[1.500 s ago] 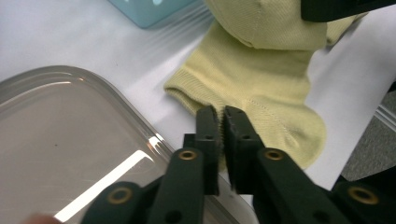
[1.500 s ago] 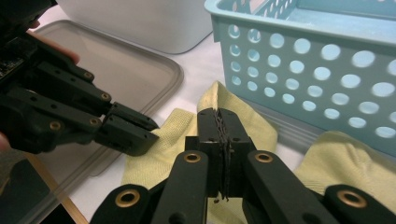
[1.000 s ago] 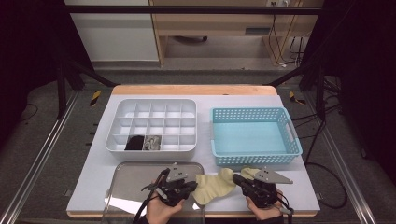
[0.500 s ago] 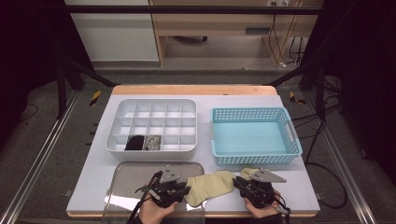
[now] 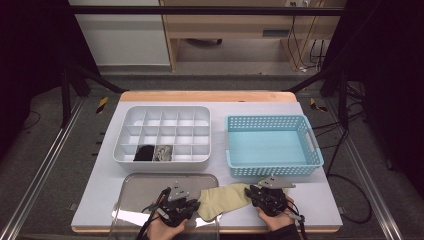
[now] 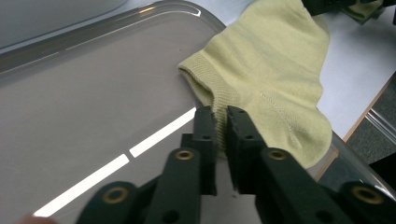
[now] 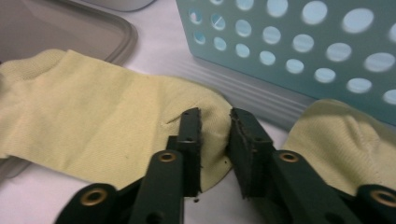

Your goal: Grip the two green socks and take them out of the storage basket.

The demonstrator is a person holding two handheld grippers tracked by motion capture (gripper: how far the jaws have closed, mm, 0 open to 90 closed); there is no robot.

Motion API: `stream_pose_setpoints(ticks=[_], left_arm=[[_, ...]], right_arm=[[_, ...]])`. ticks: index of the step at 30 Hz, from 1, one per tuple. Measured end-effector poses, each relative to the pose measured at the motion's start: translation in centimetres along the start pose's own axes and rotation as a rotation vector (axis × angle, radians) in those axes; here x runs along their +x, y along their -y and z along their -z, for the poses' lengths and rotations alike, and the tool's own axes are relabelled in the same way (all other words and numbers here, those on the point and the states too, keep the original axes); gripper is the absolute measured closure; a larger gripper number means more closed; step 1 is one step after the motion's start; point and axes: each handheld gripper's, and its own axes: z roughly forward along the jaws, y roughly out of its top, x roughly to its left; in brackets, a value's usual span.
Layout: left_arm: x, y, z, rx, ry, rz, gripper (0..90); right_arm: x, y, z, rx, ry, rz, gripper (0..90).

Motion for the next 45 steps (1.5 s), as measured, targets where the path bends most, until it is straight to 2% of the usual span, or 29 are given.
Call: stream_pose_setpoints(ticks=[3, 6, 10, 13, 17, 20, 25, 28, 31, 32, 33, 41, 43, 45], left_arm=[[-0.1, 0.0, 0.1, -0.002, -0.005, -0.004, 85.8], [0.0, -0.1, 0.4, -0.015, -0.006, -0.002, 86.3], [0.5, -0.1, 1.3, -0.032, -0.010, 0.005, 86.4], [0.9, 0.0, 1.4, -0.023, -0.017, 0.005, 86.2], [0.8, 0.1, 0.9, -0.010, -0.016, -0.009, 82.4], [0.9, 0.0, 1.3, -0.035, -0.025, -0.015, 75.2], [1.6, -0.2, 2.4, -0.088, -0.047, -0.011, 66.1], [2.0, -0.4, 3.0, -0.118, -0.057, -0.004, 62.4], [2.3, -0.5, 3.4, -0.140, -0.072, 0.002, 59.0], [2.3, -0.4, 3.6, -0.136, -0.070, 0.024, 58.1], [2.5, -0.5, 3.6, -0.145, -0.081, 0.008, 57.3], [2.4, -0.4, 3.3, -0.131, -0.083, 0.009, 52.4], [2.4, -0.4, 3.2, -0.129, -0.082, 0.012, 52.0], [2.3, -0.4, 3.2, -0.129, -0.080, 0.012, 51.9]], right_arm=[[0.0, 0.0, 0.2, 0.022, 0.008, 0.001, 87.7], [0.2, 0.0, 0.6, 0.039, -0.015, -0.005, 88.6], [1.0, 0.6, 1.8, 0.032, -0.054, -0.008, 88.6], [1.5, 1.2, 2.3, 0.042, -0.077, -0.014, 88.1], [1.7, 1.5, 2.1, 0.052, -0.078, -0.015, 83.2], [1.2, 1.4, 2.7, 0.001, -0.073, -0.030, 77.5], [-0.2, 1.1, 4.8, -0.110, -0.015, -0.024, 75.5], [-1.4, 1.2, 5.9, -0.134, 0.034, -0.031, 77.3], [-2.2, 1.5, 6.1, -0.113, 0.054, -0.030, 77.5], [-2.3, 1.7, 6.0, -0.103, 0.051, -0.033, 77.1], [-2.4, 1.8, 5.7, -0.090, 0.050, -0.028, 76.7], [-1.8, 2.2, 3.9, -0.031, 0.062, 0.012, 70.4], [-1.7, 2.2, 3.4, -0.020, 0.074, 0.025, 71.7], [-1.6, 2.1, 3.3, -0.016, 0.095, 0.043, 78.0]])
